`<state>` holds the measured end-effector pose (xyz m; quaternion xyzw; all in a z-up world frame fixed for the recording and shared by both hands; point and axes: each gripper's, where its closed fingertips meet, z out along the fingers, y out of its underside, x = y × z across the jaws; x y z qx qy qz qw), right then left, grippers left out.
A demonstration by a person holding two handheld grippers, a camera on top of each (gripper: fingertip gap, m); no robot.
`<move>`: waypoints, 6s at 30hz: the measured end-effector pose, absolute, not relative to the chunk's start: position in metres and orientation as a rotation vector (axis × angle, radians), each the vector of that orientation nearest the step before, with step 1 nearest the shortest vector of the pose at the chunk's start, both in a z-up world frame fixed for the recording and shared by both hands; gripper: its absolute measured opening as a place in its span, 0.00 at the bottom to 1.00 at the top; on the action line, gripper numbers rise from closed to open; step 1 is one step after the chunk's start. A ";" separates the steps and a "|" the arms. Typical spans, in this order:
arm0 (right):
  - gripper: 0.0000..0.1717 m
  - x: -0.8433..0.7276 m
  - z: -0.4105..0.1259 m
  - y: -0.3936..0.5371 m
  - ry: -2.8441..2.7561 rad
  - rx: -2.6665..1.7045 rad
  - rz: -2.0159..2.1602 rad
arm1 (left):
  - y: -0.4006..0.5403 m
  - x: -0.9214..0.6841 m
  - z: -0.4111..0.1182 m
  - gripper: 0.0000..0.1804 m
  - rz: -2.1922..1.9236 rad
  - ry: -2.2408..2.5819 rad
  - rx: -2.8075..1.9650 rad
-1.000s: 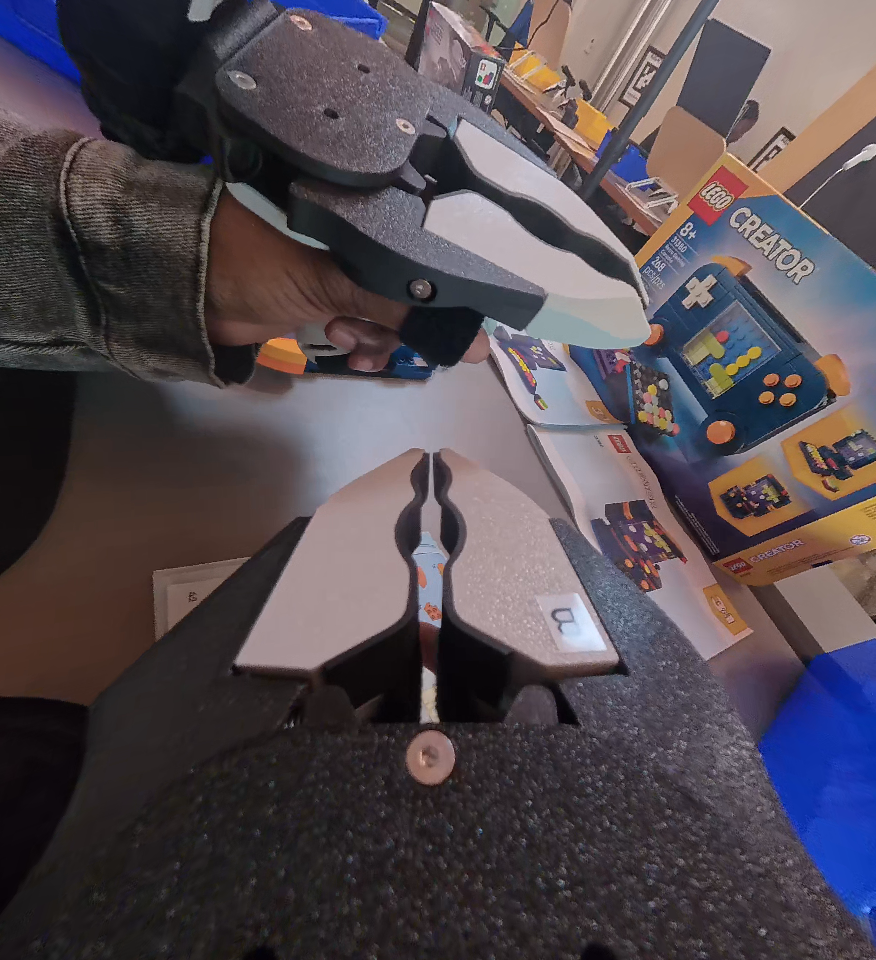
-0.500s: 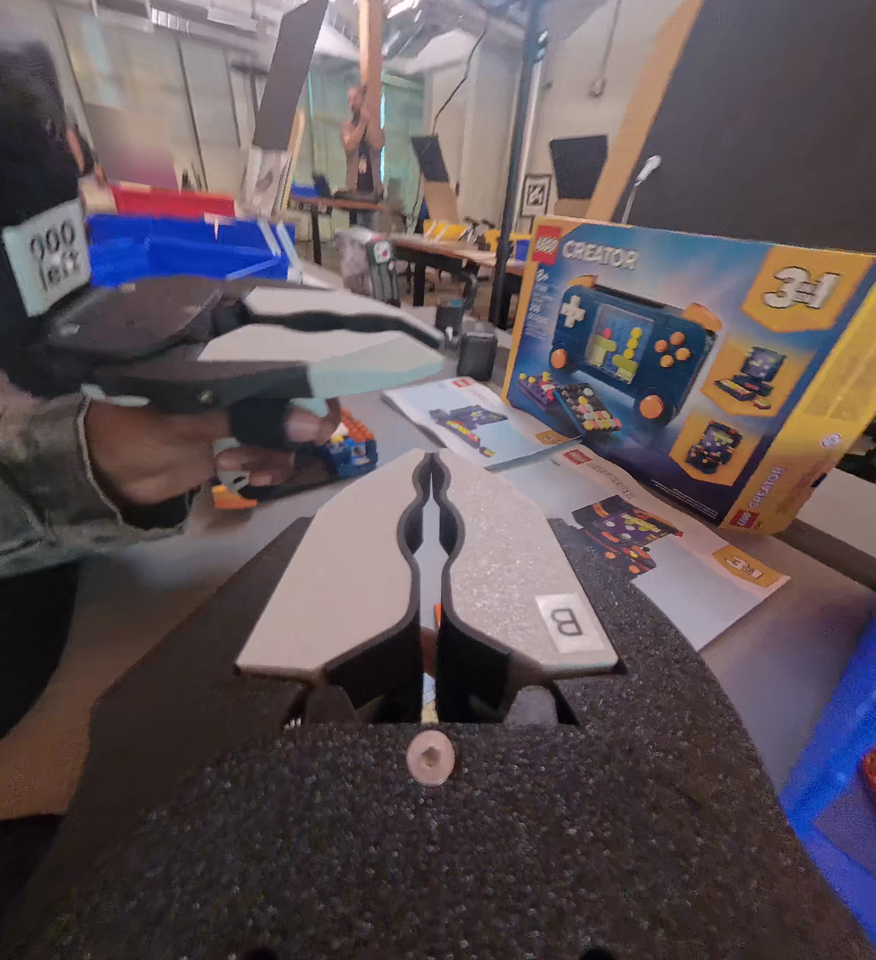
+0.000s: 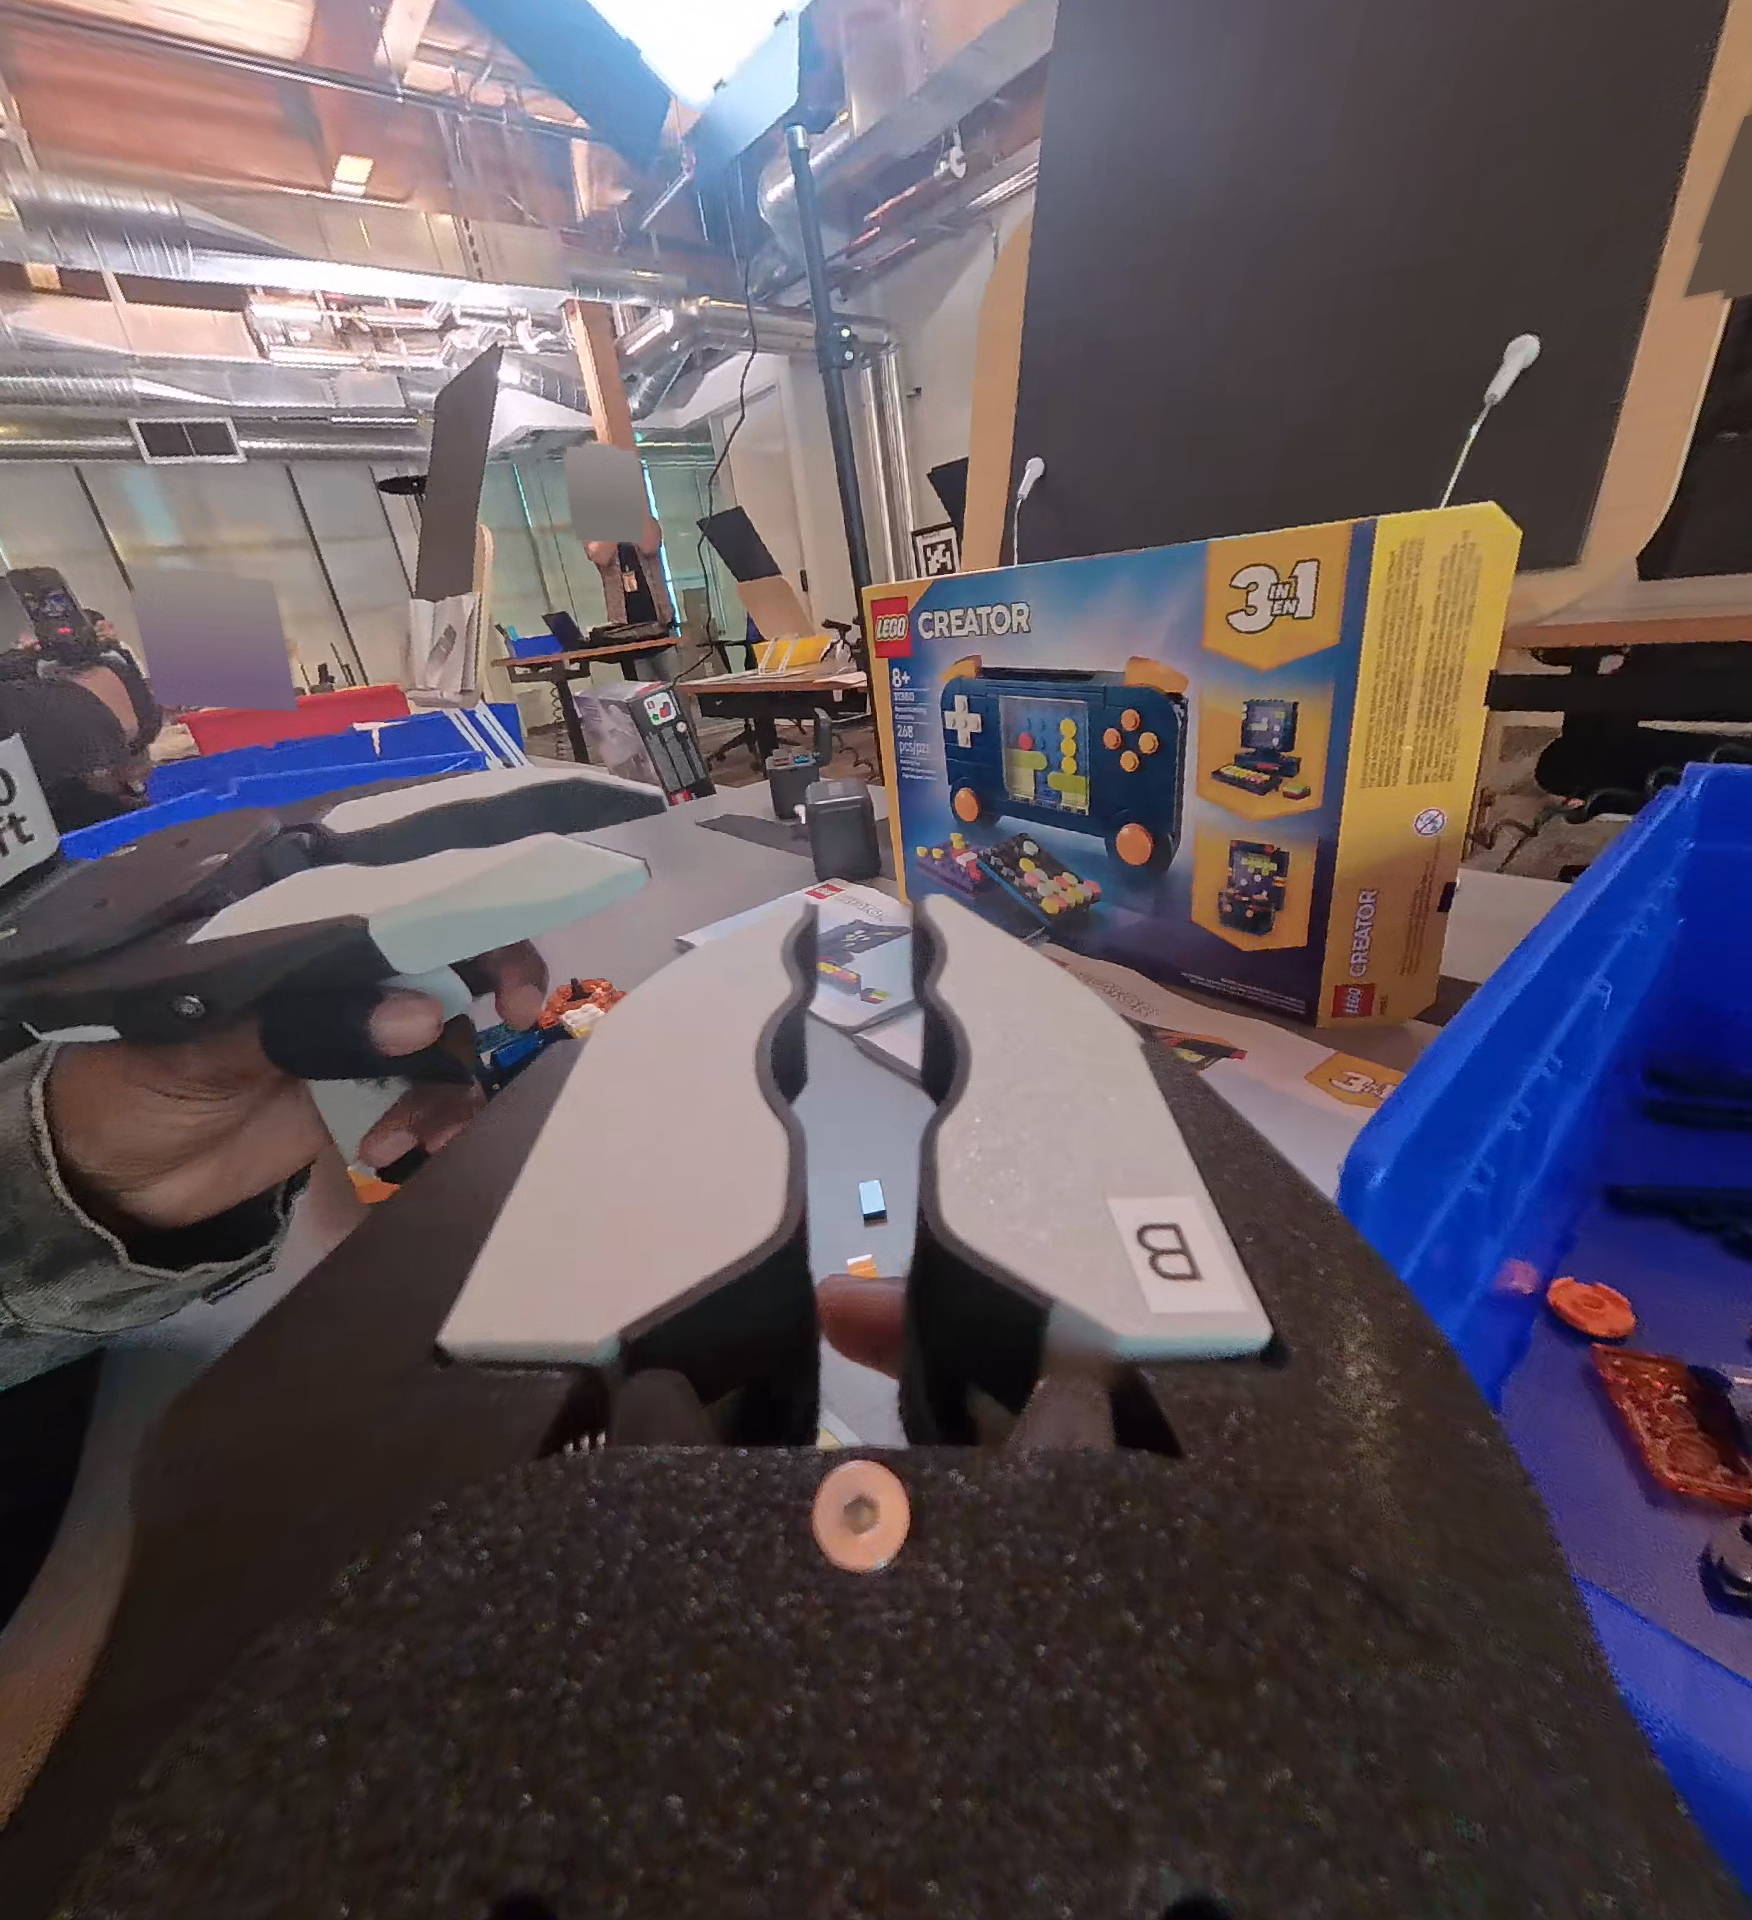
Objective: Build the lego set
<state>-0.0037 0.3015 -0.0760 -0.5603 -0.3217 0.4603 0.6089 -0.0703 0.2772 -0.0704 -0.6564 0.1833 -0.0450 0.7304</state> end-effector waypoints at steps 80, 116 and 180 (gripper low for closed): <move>0.09 -0.015 -0.200 0.299 -1.457 -1.793 0.585 | 0.272 -0.060 -0.124 0.03 -0.299 0.629 -1.763; 0.09 -0.026 -0.069 0.205 -1.477 -0.727 0.486 | 0.201 -0.008 -0.067 0.09 -1.706 0.497 -1.569; 0.09 -0.010 -0.158 0.208 -1.830 -1.410 1.026 | 0.194 -0.021 -0.162 0.08 -0.753 1.249 -1.605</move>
